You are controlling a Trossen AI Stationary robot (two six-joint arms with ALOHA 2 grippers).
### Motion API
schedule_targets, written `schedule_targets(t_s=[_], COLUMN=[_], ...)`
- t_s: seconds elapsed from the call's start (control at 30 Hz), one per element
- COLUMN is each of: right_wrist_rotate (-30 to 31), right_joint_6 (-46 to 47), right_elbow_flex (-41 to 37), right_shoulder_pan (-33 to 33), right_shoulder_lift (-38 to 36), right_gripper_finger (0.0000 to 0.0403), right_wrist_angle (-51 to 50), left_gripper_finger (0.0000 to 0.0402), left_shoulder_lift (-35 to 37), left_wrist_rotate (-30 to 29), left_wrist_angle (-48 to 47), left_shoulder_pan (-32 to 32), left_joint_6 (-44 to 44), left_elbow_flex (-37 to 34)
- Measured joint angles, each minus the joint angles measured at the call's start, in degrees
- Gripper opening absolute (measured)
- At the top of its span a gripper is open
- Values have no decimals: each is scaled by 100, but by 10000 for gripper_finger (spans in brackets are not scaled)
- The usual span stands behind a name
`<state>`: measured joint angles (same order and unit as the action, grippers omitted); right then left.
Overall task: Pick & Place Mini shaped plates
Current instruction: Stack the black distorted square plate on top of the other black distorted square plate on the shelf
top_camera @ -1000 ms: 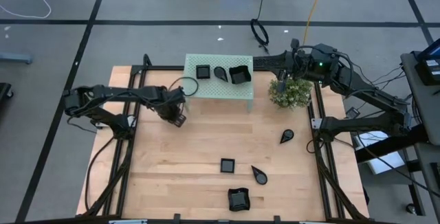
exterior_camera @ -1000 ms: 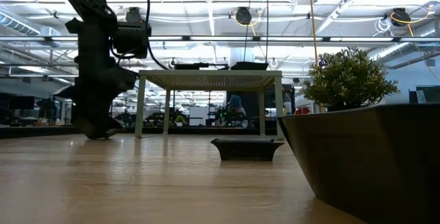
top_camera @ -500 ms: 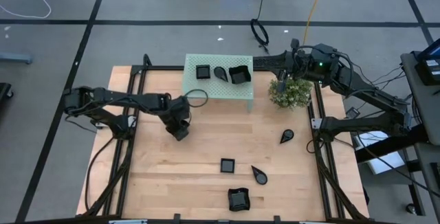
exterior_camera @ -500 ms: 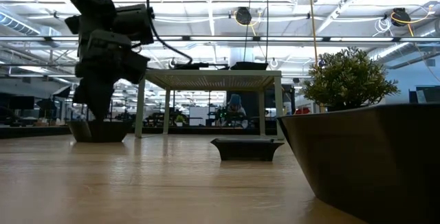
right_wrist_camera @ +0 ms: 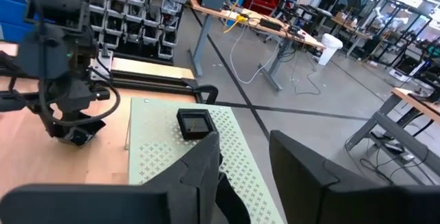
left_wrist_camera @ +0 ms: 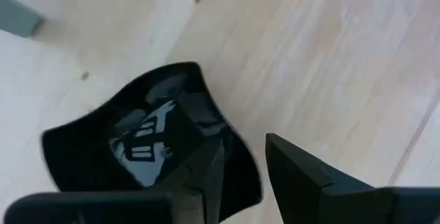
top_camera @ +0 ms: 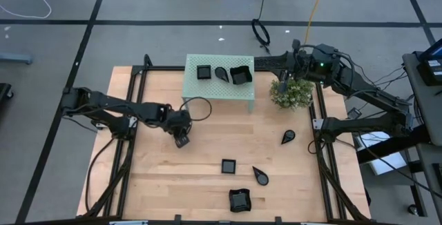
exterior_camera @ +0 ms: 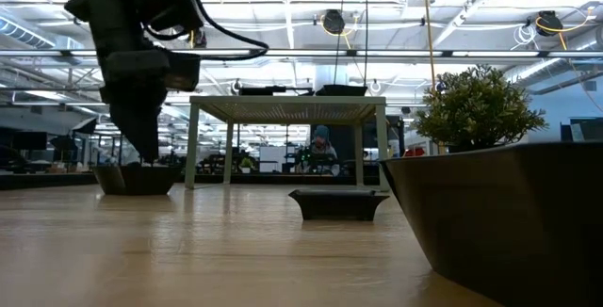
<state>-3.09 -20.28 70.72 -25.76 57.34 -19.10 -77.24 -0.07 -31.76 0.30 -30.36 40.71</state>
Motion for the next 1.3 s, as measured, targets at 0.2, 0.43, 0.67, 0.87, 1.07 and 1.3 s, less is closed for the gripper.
schedule_targets(t_s=[0.2, 0.43, 0.67, 0.87, 1.07, 1.3], right_wrist_rotate=[0, -4, -11, -13, -13, -15], right_joint_6=[10, 10, 10, 12, 12, 12], right_elbow_flex=[0, 0, 0, 0, 0, 0], right_shoulder_pan=[-1, -2, -1, -2, -2, -2], right_shoulder_lift=[16, 54, 59, 59, 61, 60], right_gripper_finger=[116, 116, 116, 116, 116, 116], right_wrist_angle=[-4, -8, -2, 38, 40, 40], left_gripper_finger=[113, 114, 108, 21, 9, 12], left_shoulder_lift=[-176, -753, -1069, -1071, -1090, -1084], left_wrist_rotate=[-568, -552, -631, -448, 67, 98], left_wrist_angle=[70, 117, 478, 985, 2138, 2898], left_shoulder_pan=[-288, -394, -400, -414, -421, -234], left_joint_6=[-436, -576, -663, -296, 760, 2324], left_elbow_flex=[2, 0, 18, 9, -9, -7])
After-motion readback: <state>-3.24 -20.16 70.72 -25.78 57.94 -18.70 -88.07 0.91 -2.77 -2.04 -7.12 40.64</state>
